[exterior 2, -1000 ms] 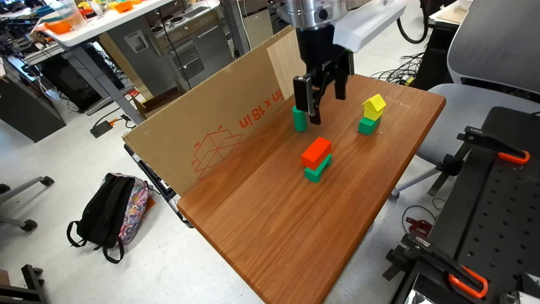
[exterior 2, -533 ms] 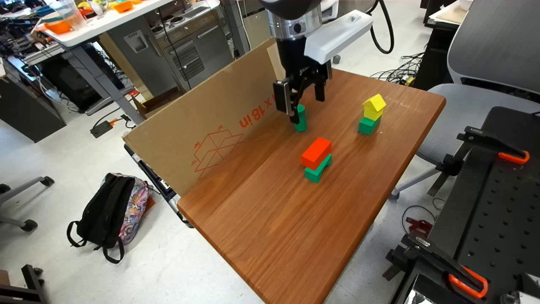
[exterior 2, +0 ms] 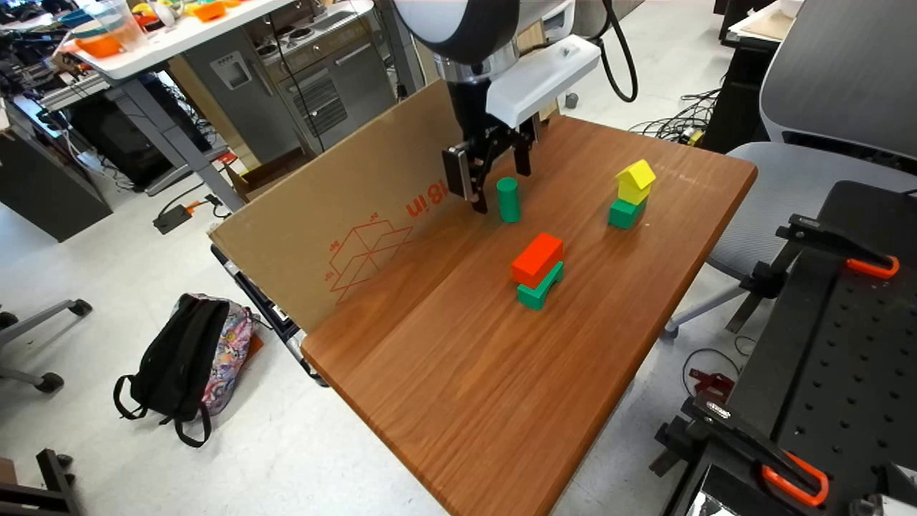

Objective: Pick up the green cylindrical block and place it on top of the stack of blocks on the left

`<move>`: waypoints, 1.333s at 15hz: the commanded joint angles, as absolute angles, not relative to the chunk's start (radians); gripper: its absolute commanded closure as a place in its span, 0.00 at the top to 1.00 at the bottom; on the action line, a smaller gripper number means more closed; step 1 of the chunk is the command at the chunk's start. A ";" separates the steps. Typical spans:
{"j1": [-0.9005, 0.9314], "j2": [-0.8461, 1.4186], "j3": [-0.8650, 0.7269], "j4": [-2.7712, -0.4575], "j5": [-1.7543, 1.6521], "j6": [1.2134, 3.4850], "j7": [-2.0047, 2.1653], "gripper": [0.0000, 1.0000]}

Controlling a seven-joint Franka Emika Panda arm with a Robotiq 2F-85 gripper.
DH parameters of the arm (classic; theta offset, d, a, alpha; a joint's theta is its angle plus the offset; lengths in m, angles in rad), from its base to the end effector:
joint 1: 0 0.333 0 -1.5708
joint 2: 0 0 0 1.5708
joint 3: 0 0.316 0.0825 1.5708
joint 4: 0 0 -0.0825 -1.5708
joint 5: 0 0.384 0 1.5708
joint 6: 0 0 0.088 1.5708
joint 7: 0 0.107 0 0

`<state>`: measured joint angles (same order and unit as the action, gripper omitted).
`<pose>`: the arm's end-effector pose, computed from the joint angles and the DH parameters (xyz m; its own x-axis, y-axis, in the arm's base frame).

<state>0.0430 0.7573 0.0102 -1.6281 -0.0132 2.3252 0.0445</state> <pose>0.6810 0.0353 0.1711 0.9981 0.0153 -0.0600 0.0156 -0.9999 0.0047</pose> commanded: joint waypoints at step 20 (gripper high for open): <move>0.077 0.642 -0.002 -1.655 -0.012 2.190 0.152 0.09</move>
<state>0.0684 0.7545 -0.0072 -1.5439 -0.0162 2.2097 0.1541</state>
